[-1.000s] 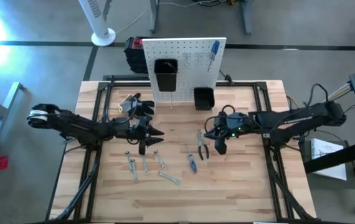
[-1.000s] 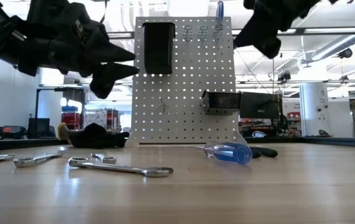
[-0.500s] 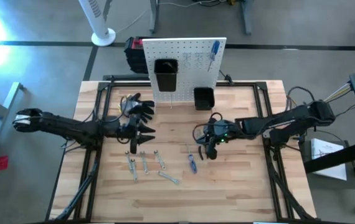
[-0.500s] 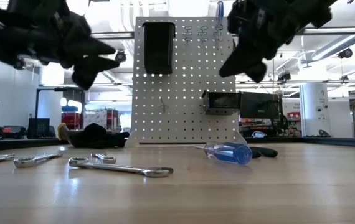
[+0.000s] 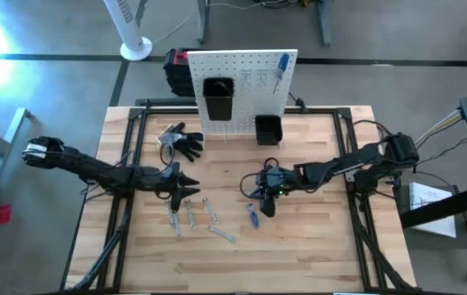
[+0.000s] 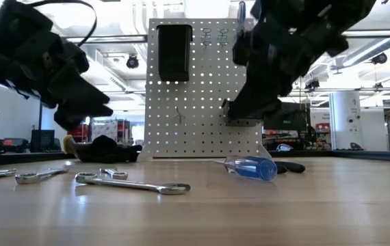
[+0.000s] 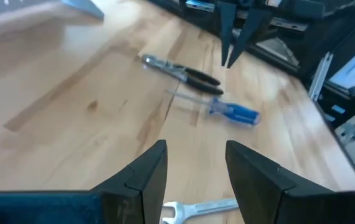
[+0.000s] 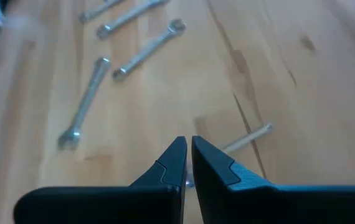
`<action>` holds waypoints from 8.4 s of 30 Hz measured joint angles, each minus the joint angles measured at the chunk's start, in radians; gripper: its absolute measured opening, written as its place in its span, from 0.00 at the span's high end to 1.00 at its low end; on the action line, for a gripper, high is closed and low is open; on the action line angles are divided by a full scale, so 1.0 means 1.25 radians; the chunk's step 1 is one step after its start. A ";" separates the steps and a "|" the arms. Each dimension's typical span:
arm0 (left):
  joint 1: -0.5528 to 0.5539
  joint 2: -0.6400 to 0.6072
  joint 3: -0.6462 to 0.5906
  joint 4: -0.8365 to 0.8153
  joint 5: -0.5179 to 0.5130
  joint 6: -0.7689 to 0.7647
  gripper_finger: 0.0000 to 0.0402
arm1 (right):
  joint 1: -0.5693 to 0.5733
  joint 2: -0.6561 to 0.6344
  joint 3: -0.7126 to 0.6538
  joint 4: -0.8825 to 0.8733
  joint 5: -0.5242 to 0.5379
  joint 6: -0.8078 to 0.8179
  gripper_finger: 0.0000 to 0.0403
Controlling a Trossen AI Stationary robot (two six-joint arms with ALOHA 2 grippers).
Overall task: Hang tools onto peg board
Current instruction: Hang the blue screwdriver on the peg board
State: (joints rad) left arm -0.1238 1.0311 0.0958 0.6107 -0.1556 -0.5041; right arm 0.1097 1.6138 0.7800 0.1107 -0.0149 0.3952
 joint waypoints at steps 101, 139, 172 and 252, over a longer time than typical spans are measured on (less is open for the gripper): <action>-0.008 0.441 0.228 0.078 0.021 0.170 0.62 | 0.070 0.196 0.298 -0.572 0.000 -0.010 0.61; -0.008 0.441 0.228 0.071 0.022 0.170 0.62 | 0.092 0.206 0.291 -0.560 0.047 0.058 0.53; -0.007 0.441 0.392 -0.129 0.031 0.316 0.62 | 0.094 0.178 0.218 -0.464 0.058 -0.093 0.86; 0.007 0.512 0.460 -0.162 0.174 0.308 1.00 | 0.069 0.158 0.440 -0.603 0.176 -0.161 0.48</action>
State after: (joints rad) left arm -0.1154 1.6708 0.6712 0.4081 0.0617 -0.1194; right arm 0.1954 1.8111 1.3294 -0.6436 0.2051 0.1934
